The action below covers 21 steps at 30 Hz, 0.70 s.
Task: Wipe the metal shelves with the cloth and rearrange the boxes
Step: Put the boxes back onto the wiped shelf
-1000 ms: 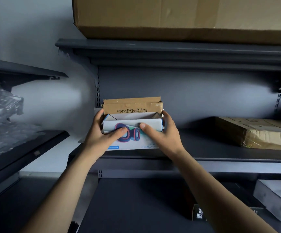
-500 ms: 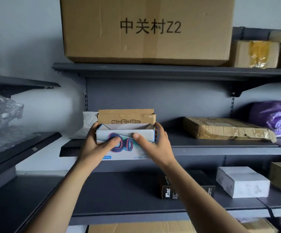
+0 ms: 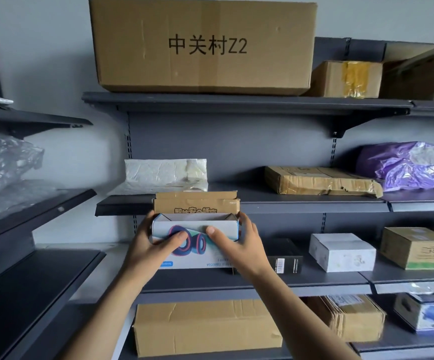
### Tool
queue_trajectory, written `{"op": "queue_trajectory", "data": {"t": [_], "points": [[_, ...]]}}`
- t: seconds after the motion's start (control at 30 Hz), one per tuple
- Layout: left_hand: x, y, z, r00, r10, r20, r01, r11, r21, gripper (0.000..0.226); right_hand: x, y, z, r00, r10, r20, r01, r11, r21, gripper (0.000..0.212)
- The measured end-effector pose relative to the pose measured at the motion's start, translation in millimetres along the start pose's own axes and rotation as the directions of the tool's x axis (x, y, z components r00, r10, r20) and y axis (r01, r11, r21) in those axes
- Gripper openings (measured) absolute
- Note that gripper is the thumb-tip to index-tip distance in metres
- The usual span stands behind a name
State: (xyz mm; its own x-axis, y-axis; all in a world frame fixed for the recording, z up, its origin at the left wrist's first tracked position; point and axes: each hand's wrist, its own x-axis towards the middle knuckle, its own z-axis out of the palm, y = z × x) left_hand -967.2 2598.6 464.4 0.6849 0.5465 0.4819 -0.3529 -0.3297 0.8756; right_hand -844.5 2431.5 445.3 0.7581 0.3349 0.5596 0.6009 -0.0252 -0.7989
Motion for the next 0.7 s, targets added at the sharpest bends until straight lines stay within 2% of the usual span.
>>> {"op": "queue_trajectory", "data": {"t": [0.1,0.2,0.3,0.37,0.43,0.53,0.7], "points": [[-11.9,-18.5,-3.1,0.997,-0.080,0.000,0.080,0.996,0.051,0.040,-13.5,21.8,7.6,0.998,0.066,0.020,-0.066,0.998,-0.017,0.063],[-16.1,-39.3,-3.9,0.986,-0.167,0.011,0.166,0.985,0.044,0.056,-18.6,54.8,22.7,0.988,0.144,0.050,-0.144,0.990,-0.007,0.066],[-9.5,-69.2,-10.4,0.974,-0.224,0.036,0.219,0.970,0.106,0.035,-15.8,81.9,41.3,0.967,0.237,0.095,-0.237,0.971,-0.007,0.067],[1.8,-90.7,-18.7,0.964,-0.264,0.031,0.257,0.957,0.135,0.044,-6.8,99.0,56.1,0.950,0.290,0.118,-0.292,0.956,-0.004,0.071],[12.2,-103.2,-25.6,0.961,-0.273,0.048,0.263,0.954,0.144,0.041,3.3,112.0,68.5,0.933,0.336,0.131,-0.337,0.941,-0.012,0.073],[37.1,-121.8,-32.0,0.956,-0.287,0.055,0.274,0.945,0.177,0.037,24.6,136.9,90.3,0.921,0.345,0.183,-0.352,0.936,0.006,0.076],[79.9,-160.2,-40.9,0.939,-0.338,0.061,0.319,0.925,0.207,0.052,55.3,142.9,113.7,0.917,0.351,0.189,-0.365,0.930,0.042,0.074]]}}
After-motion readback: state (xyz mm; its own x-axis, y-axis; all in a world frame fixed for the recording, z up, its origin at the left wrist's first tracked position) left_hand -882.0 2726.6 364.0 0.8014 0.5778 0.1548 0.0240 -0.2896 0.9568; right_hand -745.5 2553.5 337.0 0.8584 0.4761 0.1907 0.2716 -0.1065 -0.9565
